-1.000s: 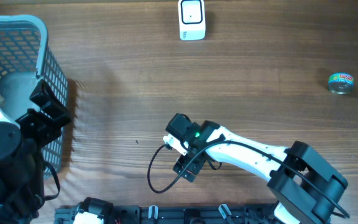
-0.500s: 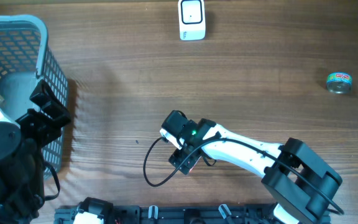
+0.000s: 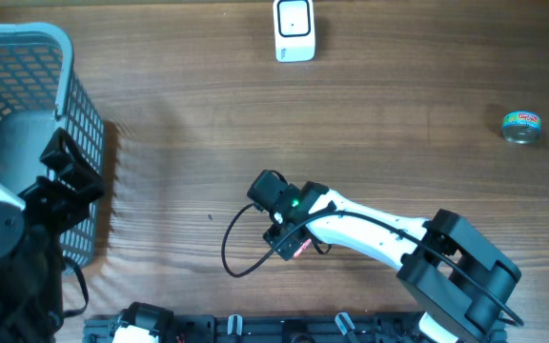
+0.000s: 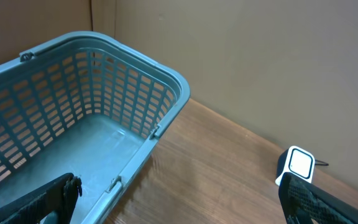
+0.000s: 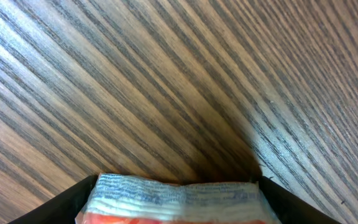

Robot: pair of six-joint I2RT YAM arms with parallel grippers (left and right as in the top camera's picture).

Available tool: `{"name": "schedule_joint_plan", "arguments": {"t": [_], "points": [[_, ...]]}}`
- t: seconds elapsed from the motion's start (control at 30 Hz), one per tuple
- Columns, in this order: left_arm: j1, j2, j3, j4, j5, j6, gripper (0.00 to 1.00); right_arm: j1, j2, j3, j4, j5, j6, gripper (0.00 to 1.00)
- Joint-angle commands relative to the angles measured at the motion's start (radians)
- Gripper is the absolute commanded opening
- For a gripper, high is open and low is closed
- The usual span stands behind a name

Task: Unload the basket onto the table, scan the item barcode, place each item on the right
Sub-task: 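Reach the right gripper to the red package and grasp it, then lift the red package toward the scanner with the right gripper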

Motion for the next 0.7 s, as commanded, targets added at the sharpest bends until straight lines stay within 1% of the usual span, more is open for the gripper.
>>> {"name": "schedule_joint_plan", "arguments": {"t": [0.0,0.17,0.2,0.23,0.27,0.33,0.4,0.47,0.57,0.6,0.63,0.67], "points": [[0.008,-0.028,0.000,-0.005,-0.013,-0.006,1.00,-0.005,0.074,-0.054,-0.010,-0.083,0.087,0.79],[0.008,-0.028,0.000,-0.005,0.006,-0.006,1.00,-0.005,0.074,-0.054,-0.024,-0.187,0.202,0.78],[0.008,-0.028,0.000,-0.005,0.006,-0.006,1.00,-0.005,0.074,-0.054,-0.032,-0.187,0.198,0.82],[0.008,-0.028,0.000,-0.005,0.006,-0.006,1.00,-0.005,0.074,-0.054,-0.044,-0.186,0.193,0.95],[0.008,-0.028,0.000,-0.005,0.006,-0.006,1.00,-0.005,0.074,-0.054,-0.067,-0.206,0.142,1.00],[0.008,-0.028,0.000,-0.005,0.006,-0.006,1.00,-0.005,0.074,-0.054,-0.082,-0.232,0.076,1.00],[0.008,-0.028,0.000,-0.006,0.006,-0.006,1.00,-0.005,0.074,-0.054,-0.082,-0.217,0.072,1.00],[0.008,-0.028,0.000,-0.012,0.005,-0.006,1.00,-0.005,0.074,-0.055,-0.085,-0.166,0.112,0.99],[0.008,-0.028,0.000,-0.013,0.006,-0.006,1.00,-0.005,0.074,-0.055,-0.075,-0.104,0.250,0.91],[0.008,-0.028,0.000,-0.013,0.006,-0.006,1.00,-0.005,0.074,-0.055,-0.073,-0.093,0.291,0.87],[0.008,-0.028,0.000,-0.013,0.006,-0.006,1.00,-0.005,0.074,-0.055,-0.073,-0.091,0.303,0.81],[0.008,-0.028,0.000,-0.013,0.006,-0.006,1.00,-0.005,0.074,-0.055,-0.073,-0.091,0.303,0.78]]}}
